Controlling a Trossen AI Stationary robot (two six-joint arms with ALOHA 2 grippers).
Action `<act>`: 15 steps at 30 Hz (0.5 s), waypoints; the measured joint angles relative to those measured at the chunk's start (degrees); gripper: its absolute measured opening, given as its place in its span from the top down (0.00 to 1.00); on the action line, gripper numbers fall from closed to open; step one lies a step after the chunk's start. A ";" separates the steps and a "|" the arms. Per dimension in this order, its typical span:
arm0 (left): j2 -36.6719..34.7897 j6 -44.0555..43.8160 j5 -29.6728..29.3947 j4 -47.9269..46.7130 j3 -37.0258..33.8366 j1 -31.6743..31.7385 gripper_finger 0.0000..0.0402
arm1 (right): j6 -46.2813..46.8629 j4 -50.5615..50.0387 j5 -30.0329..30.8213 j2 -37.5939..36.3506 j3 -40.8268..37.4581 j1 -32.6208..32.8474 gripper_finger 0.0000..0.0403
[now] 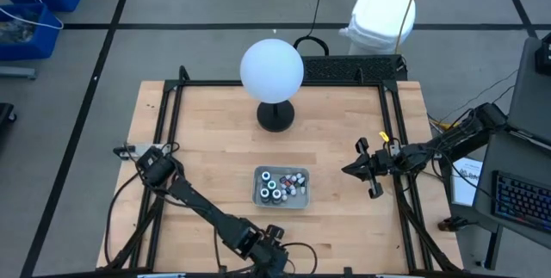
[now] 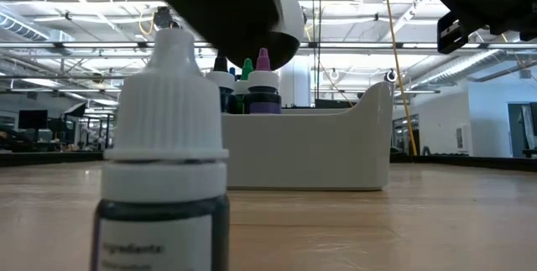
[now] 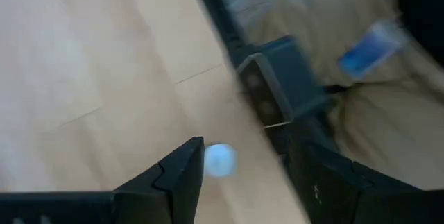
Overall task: Pick & Place food coloring
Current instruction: Put the small black food coloring bottle into the gray bin
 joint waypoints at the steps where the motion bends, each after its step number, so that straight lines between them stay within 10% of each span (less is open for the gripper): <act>1: 0.00 0.22 -0.90 -0.46 0.00 0.06 0.47 | 0.00 -0.02 0.00 0.00 0.00 0.00 1.00; 15: 0.10 1.79 -1.22 -0.66 -0.28 -0.29 0.47 | -0.16 -0.02 0.04 0.00 0.00 0.00 1.00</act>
